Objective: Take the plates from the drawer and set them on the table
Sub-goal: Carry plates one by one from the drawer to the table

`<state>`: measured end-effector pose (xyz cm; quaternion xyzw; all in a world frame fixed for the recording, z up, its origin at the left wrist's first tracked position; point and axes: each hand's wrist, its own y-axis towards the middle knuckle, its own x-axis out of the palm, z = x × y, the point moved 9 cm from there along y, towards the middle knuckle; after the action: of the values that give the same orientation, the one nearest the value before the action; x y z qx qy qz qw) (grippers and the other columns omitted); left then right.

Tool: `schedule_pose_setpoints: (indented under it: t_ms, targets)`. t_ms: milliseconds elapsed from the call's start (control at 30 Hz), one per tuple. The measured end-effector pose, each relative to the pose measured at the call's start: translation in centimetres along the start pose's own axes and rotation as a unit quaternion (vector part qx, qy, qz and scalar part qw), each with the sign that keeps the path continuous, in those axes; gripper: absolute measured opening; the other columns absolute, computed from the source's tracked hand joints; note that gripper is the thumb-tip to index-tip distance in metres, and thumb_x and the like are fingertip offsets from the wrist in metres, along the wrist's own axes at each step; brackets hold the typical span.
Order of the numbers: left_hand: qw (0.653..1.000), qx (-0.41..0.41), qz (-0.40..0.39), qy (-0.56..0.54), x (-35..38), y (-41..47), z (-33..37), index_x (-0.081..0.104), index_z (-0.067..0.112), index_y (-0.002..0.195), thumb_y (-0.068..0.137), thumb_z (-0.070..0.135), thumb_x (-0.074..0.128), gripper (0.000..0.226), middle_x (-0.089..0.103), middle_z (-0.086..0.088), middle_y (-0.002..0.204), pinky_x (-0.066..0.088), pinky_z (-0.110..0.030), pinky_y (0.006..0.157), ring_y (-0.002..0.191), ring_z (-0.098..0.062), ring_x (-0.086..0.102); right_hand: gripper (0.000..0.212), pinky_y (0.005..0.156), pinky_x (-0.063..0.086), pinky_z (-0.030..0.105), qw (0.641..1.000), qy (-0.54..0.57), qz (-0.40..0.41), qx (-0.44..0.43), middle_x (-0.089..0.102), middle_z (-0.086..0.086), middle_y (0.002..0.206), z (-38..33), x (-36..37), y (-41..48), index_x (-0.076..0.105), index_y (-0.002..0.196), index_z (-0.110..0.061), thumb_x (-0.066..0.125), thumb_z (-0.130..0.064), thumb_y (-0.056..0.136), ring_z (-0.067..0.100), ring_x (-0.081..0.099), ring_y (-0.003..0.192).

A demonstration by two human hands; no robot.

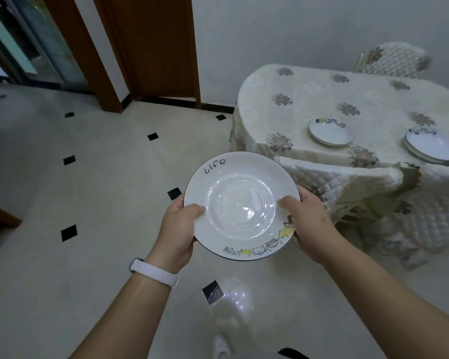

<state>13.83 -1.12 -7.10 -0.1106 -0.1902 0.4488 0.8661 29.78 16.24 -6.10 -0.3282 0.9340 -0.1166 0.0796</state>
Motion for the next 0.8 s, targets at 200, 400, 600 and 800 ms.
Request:
schedule_pose_setpoints:
  t_ms: [200, 400, 600, 800]
  targets:
    - [1.000, 0.001, -0.012, 0.004, -0.7, 5.0, 2.5, 0.068, 0.017, 0.100, 0.084, -0.007, 0.044, 0.038, 0.073, -0.002, 0.089, 0.049, -0.027, 0.060, 0.073, -0.022, 0.065, 0.026, 0.070, 0.052, 0.043, 1.000, -0.001, 0.013, -0.007, 0.074, 0.011, 0.088, -2.0, 2.3, 4.2, 0.072, 0.090, -0.024, 0.051, -0.010, 0.085, 0.030, 0.067, 0.077]
    - [0.999, 0.002, -0.025, 0.023, 0.3, 11.4, 4.1, 0.068, 0.016, 0.097, 0.083, -0.007, 0.044, 0.036, 0.073, -0.004, 0.088, 0.047, -0.030, 0.064, 0.074, -0.024, 0.064, 0.026, 0.071, 0.053, 0.045, 1.000, 0.010, 0.027, 0.001, 0.073, 0.017, 0.095, -2.6, 3.0, 10.1, 0.069, 0.098, -0.019, 0.052, -0.015, 0.079, 0.036, 0.067, 0.080]
    - [0.999, -0.008, -0.025, 0.041, 3.0, 20.1, 6.2, 0.067, 0.014, 0.100, 0.083, -0.005, 0.045, 0.033, 0.073, -0.003, 0.087, 0.044, -0.030, 0.064, 0.073, -0.024, 0.064, 0.027, 0.063, 0.050, 0.032, 0.999, 0.021, 0.034, 0.014, 0.072, 0.006, 0.077, -3.2, 3.1, 19.0, 0.069, 0.087, -0.020, 0.047, -0.004, 0.088, 0.023, 0.064, 0.067]
    - [0.998, -0.019, -0.032, 0.054, 7.2, 29.8, 10.0, 0.067, 0.015, 0.097, 0.085, -0.005, 0.044, 0.033, 0.073, -0.002, 0.084, 0.042, -0.028, 0.059, 0.068, -0.021, 0.065, 0.017, 0.062, 0.049, 0.028, 0.999, 0.016, 0.033, 0.007, 0.071, 0.008, 0.078, -6.6, 2.7, 29.3, 0.066, 0.091, -0.015, 0.052, -0.012, 0.083, 0.020, 0.064, 0.067]
